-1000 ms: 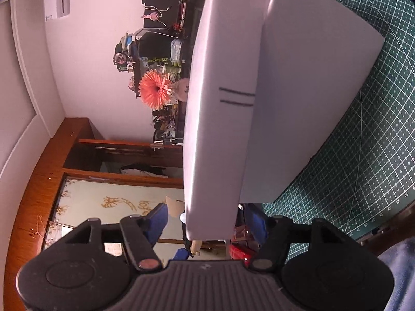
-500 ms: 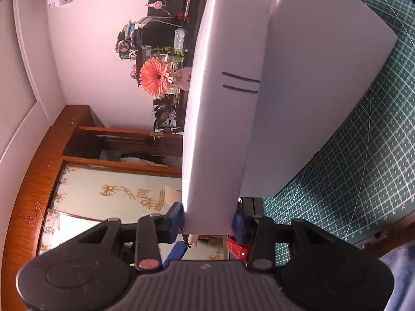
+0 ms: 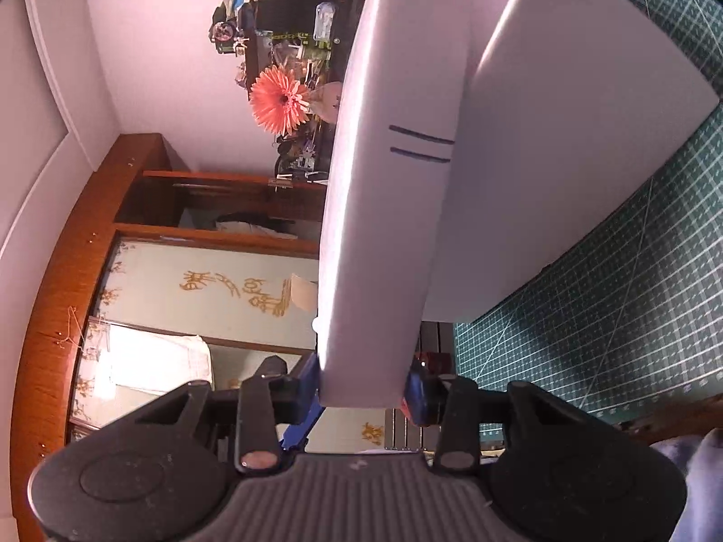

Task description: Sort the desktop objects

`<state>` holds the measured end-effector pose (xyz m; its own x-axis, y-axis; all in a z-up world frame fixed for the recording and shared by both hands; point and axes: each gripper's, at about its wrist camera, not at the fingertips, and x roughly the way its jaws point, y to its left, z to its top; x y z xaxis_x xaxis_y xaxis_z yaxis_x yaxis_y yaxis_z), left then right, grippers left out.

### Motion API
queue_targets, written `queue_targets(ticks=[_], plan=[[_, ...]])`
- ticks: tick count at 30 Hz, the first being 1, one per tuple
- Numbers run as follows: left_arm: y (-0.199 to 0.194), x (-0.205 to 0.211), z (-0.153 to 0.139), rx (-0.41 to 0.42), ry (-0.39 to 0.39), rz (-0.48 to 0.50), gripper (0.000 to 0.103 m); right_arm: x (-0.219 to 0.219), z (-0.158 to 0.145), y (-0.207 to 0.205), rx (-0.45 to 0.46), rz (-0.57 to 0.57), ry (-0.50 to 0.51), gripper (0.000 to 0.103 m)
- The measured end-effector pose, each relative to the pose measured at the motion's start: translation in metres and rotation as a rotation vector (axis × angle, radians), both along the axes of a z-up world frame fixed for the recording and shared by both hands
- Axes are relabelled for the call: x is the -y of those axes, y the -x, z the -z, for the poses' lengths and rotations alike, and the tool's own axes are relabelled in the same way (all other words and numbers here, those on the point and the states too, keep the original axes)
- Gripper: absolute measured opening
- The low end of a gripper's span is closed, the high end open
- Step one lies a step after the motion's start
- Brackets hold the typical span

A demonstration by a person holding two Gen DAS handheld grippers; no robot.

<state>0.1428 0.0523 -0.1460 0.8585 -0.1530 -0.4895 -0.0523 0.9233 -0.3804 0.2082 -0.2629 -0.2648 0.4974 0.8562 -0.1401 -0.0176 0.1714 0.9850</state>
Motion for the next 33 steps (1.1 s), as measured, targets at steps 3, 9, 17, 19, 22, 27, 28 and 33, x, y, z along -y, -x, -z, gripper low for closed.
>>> queue_targets(ticks=[3,9,17,19,22,27,28,33], plan=[[0.000,-0.001,0.000,-0.002,0.003,-0.001,0.084,0.009,-0.002,0.002,0.005,0.007,0.029,0.041],[-0.001,0.000,0.001,-0.007,0.001,0.004,0.084,0.025,-0.007,0.007,-0.010,0.079,0.051,0.049],[-0.001,-0.001,0.002,-0.008,0.005,-0.002,0.084,0.031,-0.005,0.016,-0.012,0.120,0.053,0.041],[-0.002,-0.002,0.001,-0.008,0.009,-0.004,0.084,0.032,-0.006,0.019,-0.016,0.132,0.058,0.041],[-0.002,-0.002,0.001,-0.010,0.012,-0.004,0.084,0.036,-0.008,0.023,-0.010,0.150,0.073,0.041],[-0.001,-0.002,0.001,-0.008,0.018,-0.002,0.084,0.041,-0.011,0.026,-0.005,0.163,0.097,0.038],[-0.001,-0.003,0.000,-0.007,0.020,-0.004,0.084,0.043,-0.010,0.027,-0.005,0.164,0.097,0.038],[-0.005,-0.008,0.001,-0.014,0.038,-0.019,0.084,0.051,-0.011,0.027,-0.013,0.179,0.092,0.038]])
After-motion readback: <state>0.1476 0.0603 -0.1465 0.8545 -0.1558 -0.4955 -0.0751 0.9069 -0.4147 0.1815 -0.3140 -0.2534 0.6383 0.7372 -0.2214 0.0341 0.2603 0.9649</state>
